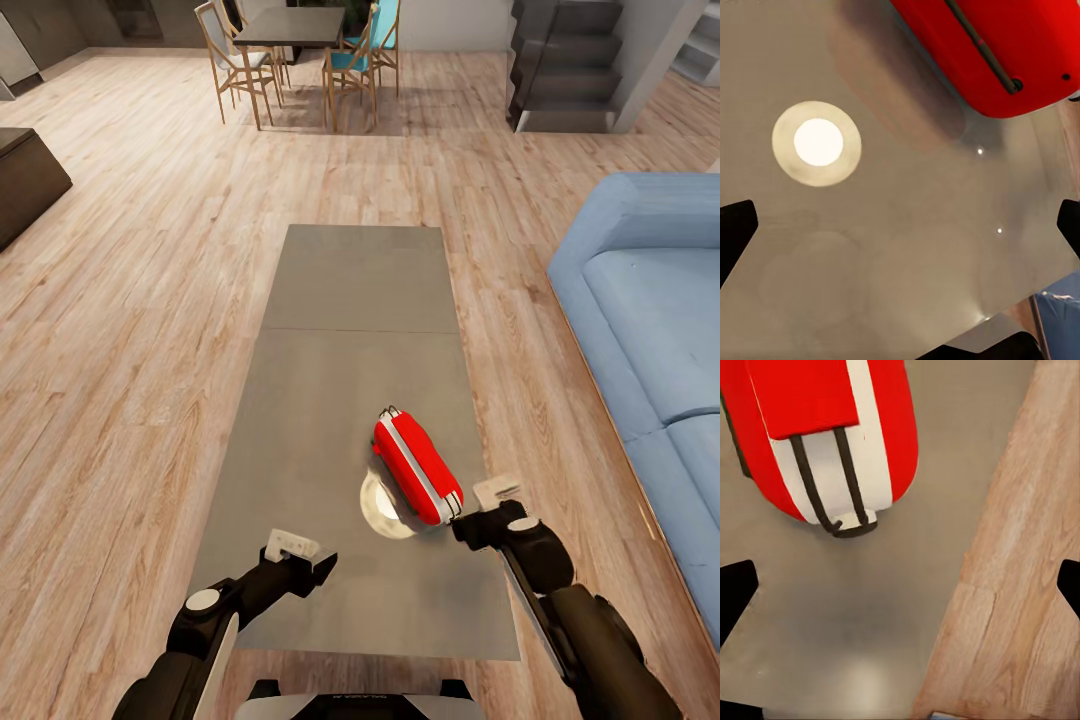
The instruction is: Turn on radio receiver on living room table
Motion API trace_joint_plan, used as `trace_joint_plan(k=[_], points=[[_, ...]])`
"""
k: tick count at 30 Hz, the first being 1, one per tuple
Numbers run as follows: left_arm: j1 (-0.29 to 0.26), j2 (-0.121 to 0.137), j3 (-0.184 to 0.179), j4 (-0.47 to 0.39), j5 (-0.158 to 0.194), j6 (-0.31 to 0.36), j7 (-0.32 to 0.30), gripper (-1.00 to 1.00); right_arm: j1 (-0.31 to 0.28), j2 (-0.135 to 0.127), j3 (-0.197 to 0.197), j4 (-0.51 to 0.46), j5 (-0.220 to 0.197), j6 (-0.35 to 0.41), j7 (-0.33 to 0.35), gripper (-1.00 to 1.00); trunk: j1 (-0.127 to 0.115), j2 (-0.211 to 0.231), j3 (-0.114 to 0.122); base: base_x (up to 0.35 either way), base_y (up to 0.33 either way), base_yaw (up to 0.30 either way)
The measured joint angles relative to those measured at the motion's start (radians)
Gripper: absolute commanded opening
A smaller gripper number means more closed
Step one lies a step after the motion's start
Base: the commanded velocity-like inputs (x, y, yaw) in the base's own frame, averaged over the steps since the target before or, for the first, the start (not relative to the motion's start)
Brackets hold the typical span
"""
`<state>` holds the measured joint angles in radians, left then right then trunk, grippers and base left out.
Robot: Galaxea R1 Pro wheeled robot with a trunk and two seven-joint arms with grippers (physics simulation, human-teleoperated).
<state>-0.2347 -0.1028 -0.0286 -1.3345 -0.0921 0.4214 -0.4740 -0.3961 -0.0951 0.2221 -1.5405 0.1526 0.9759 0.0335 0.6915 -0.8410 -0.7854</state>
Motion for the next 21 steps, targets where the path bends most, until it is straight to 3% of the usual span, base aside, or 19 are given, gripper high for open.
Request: trace_joint_plan(k=[8, 21], points=[[0.000, 0.000, 0.000, 0.000, 0.000, 0.000, 0.000, 1.00, -0.086, 0.002, 0.055, 0.012, 0.000, 0.071, 0.126, 1.00, 0.000, 0.000, 0.000, 0.000, 0.000, 0.000], [0.000, 0.000, 0.000, 0.000, 0.000, 0.000, 0.000, 1.00, -0.179, 0.005, 0.056, 0.097, -0.004, 0.071, 0.156, 1.00, 0.000, 0.000, 0.000, 0.000, 0.000, 0.000]])
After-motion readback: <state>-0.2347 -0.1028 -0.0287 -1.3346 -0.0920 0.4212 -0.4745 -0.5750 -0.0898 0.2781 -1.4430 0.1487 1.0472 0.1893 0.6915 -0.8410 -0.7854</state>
